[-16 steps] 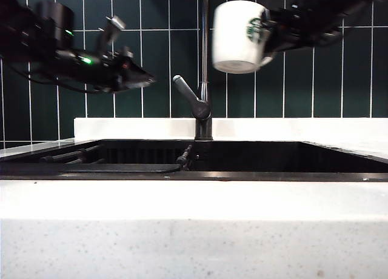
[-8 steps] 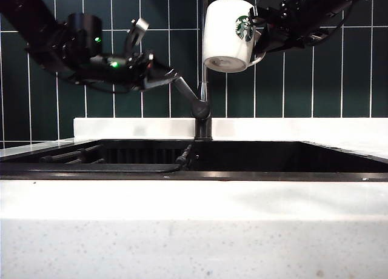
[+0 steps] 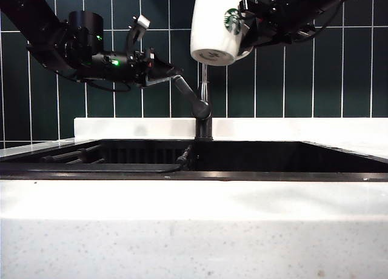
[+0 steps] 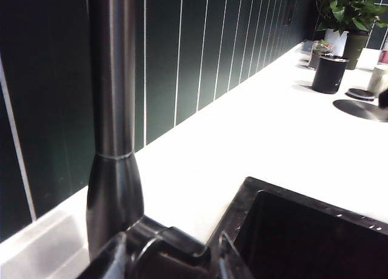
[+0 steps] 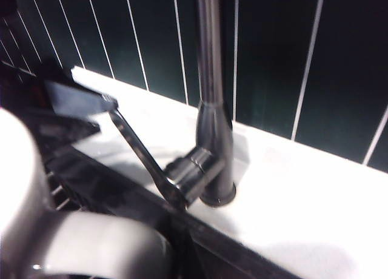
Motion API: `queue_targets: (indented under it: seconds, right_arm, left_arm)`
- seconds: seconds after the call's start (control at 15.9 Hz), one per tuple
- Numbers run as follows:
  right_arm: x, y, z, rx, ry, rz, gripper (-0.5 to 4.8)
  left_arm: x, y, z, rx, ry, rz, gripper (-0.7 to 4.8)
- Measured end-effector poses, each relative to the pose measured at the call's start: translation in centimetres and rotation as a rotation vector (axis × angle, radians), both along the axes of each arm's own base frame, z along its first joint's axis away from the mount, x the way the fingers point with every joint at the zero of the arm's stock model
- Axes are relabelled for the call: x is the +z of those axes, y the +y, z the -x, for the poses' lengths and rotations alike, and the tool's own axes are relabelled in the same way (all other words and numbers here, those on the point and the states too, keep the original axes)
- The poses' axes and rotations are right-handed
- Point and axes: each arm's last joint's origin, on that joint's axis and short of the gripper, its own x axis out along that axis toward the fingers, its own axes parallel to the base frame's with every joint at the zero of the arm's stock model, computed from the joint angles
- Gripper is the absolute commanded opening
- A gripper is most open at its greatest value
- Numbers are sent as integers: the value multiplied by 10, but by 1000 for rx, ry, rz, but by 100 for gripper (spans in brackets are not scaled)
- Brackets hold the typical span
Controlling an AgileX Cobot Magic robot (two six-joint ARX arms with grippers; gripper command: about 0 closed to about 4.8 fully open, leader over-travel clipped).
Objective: Pick up the mug next to the sink, go to the faucet to get some water, pour the water into the sink, and finally put the mug back to its place.
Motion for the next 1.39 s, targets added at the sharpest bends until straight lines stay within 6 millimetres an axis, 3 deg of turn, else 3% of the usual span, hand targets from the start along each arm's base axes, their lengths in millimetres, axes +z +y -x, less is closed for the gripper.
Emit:
queue_targets:
  seconds: [0.38, 0.57, 0.88, 1.07, 1.39]
  right_arm:
    - [2, 14, 4, 50, -62, 56, 0]
    - [3, 18, 4, 34, -73, 67, 0]
    - [35, 23, -11, 40, -127, 50, 0]
    - [19, 23, -13, 43, -30, 81, 0]
    - [18, 23, -13, 46, -24, 97, 0]
  left_arm:
    - [-27, -4, -7, 6, 76, -20, 187]
    - [-25, -7, -6, 7, 63, -17, 184]
    - [-20, -14, -5, 4, 37, -12, 184]
    - [-10, -15, -7, 1, -3, 4, 183]
    - [-6, -15, -4, -124, 47, 24, 183]
